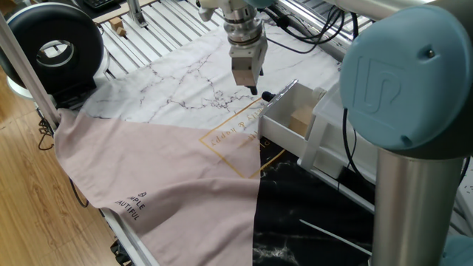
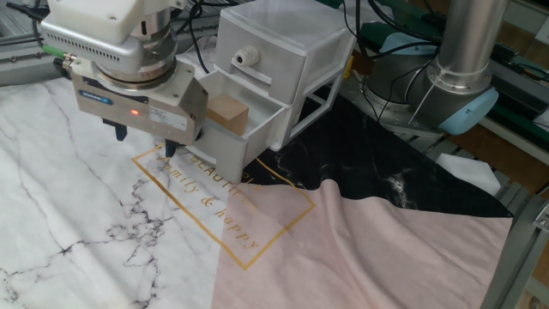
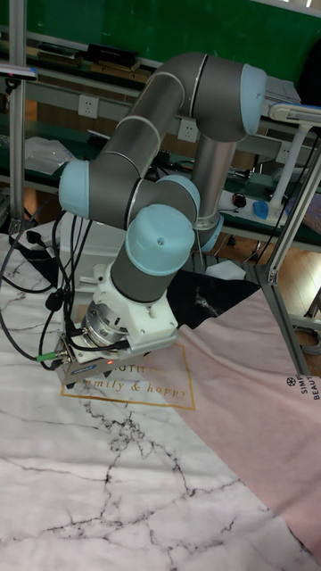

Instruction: Put things in the drawer

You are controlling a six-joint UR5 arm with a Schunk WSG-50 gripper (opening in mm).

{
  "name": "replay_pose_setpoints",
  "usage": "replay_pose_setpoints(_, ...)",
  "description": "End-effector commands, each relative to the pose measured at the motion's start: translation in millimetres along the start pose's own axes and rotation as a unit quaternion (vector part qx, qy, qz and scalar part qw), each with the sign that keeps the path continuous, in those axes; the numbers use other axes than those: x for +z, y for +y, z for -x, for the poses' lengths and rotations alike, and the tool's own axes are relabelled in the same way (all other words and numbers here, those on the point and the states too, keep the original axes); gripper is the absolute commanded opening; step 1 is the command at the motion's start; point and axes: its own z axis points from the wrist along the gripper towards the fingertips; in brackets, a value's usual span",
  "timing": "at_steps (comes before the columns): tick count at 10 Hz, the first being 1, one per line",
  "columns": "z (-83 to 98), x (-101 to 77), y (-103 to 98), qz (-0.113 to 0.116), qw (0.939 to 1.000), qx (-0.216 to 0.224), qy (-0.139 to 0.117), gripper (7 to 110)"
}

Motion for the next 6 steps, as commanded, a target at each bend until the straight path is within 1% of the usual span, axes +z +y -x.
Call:
replay_pose_setpoints(1,-7.6,1.9,-4.1,-0.005,0.9998,0.015,0.010,66)
replay_pose_setpoints(4,-10.8,2.1,-0.3,0.003,0.9998,0.016,0.015,66)
replay_pose_setpoints(6,-11.3,1.8,0.1,0.004,0.9997,0.021,0.015,66)
